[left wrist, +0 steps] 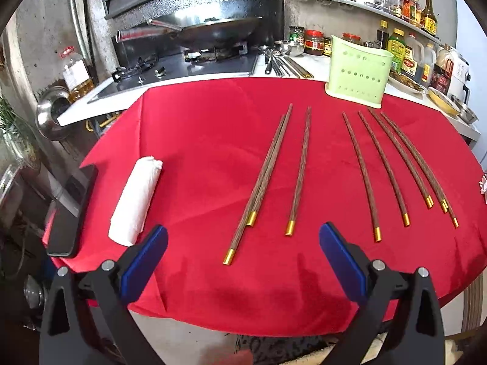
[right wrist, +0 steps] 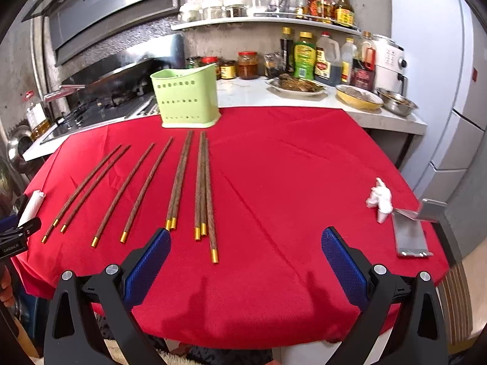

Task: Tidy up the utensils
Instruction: 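Close the left tool on a gold-tipped chopstick while the right tool grasps another chopstick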

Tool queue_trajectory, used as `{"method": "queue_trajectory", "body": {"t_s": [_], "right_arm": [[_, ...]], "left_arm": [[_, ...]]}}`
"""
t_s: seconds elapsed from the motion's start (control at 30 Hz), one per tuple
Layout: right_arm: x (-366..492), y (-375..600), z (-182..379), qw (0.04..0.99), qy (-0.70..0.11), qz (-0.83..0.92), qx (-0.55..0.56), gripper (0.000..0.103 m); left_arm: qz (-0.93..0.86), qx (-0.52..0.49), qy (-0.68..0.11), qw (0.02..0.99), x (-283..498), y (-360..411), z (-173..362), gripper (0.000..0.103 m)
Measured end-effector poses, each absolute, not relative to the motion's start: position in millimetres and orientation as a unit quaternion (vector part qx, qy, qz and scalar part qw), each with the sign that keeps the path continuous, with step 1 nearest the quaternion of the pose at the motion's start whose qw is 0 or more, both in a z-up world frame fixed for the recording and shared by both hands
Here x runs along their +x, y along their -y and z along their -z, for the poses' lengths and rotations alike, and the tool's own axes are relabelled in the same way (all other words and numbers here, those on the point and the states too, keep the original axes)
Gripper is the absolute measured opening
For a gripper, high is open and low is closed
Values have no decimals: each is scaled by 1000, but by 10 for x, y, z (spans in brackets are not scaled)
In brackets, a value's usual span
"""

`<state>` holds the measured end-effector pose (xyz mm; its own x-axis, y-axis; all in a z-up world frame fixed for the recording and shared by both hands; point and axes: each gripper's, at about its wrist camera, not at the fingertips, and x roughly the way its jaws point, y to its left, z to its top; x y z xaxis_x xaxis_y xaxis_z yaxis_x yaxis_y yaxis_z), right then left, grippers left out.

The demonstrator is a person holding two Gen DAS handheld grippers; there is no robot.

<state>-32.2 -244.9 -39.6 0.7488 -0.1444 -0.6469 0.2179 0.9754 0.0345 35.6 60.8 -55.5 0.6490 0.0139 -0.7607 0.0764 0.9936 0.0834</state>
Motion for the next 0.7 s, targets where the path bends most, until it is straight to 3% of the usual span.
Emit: {"method": "queue_trajectory", "body": {"t_s": [0.17,0.27,0.43,0.53,0.7], "right_arm": [[-229,2390,500,932,-348,92,47,97],[-163,2337,538,931,-352,92,34,97],[-57,2275,605,926,-365,97,16,97],[-21,2267,646,924,-372,93,16,96],[19,2283,663,923,-374,89,32,96]], "left_arm": [[25,41,-416,908,454,-801,635,96],[20,37,-418,908,554,-900,679,85],[39,36,-433,900,754,-979,839,52],[69,52,-431,898,802,-922,904,43],[104,58,-434,893,870,-835,930,42]]}}
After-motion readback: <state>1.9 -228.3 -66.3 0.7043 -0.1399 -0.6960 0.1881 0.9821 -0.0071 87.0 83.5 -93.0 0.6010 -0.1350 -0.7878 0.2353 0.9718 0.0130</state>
